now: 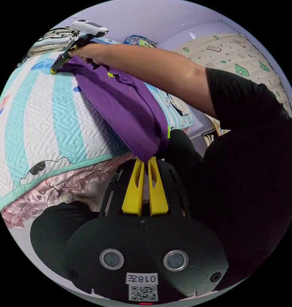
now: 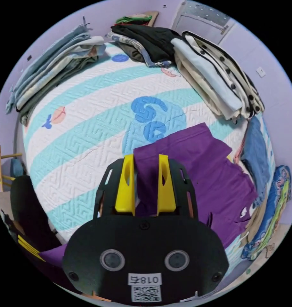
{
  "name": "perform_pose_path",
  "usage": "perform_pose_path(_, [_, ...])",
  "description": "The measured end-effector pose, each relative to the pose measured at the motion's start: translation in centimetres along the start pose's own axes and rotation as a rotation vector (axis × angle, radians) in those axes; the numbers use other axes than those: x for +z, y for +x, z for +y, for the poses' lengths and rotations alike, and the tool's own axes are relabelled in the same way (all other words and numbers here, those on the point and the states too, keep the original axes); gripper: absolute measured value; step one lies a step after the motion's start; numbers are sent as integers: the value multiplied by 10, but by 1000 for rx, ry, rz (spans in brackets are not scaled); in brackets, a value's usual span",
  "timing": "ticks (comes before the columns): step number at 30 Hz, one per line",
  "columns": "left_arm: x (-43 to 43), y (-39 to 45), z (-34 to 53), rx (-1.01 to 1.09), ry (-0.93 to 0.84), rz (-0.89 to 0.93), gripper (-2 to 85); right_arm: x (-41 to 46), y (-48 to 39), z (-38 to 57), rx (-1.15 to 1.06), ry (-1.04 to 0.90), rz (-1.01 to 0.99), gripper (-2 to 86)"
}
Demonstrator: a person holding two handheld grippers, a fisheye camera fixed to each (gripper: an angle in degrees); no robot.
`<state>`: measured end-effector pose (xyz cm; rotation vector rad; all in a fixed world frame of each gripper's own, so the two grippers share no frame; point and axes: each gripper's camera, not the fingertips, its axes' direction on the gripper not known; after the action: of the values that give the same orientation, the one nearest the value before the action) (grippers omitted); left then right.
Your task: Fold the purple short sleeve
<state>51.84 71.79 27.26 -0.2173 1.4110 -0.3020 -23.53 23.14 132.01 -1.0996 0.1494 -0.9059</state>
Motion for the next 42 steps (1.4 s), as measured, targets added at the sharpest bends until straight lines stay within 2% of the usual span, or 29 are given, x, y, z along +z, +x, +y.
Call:
perform_pose_path(1, [2,2,0,4,4,9,-9,-3,11,1,33,7,-46,60])
perform_pose_path(2, [3,3,0,4,5,13,-9,-9,21,6,63,37,-10,34])
perform_pose_path(6, [11,11,-4,8,9,32,-9,-30,59,20,155,94,-126,17])
perform_pose_path(12, [26,47,-30,73,-59,-52,-9,-86,157,82,432,311,-315,10])
perform_pose_path(15, [42,78,-54,155,-114,-84,-9,-119,221,155,606,486,-441,9])
perform_pose_path(17, [56,101,-72,227,-155,-95,-9,-139,266,238,742,653,-508,9])
perform_pose_path(20, [96,134,-102,334,-238,-76,-9,-137,308,348,904,799,-536,9])
perform_pose_path(23, [157,145,-125,364,-341,-42,-9,-96,338,424,1064,748,-529,9])
perform_pose_path(28, [259,137,-138,291,-535,-87,-8,-45,355,464,1168,681,-600,10])
perform_pose_path(36, [264,152,-144,221,-447,-61,16,-77,366,464,1035,731,-525,22])
perform_pose_path(38, [276,156,-143,226,-448,-16,78,-65,371,461,1023,561,-474,36])
perform_pose_path(40, [295,165,-137,233,-535,169,124,-52,374,473,1056,473,-490,59])
perform_pose_path(42, [300,176,-124,278,-608,217,129,-50,371,496,1082,478,-492,65])
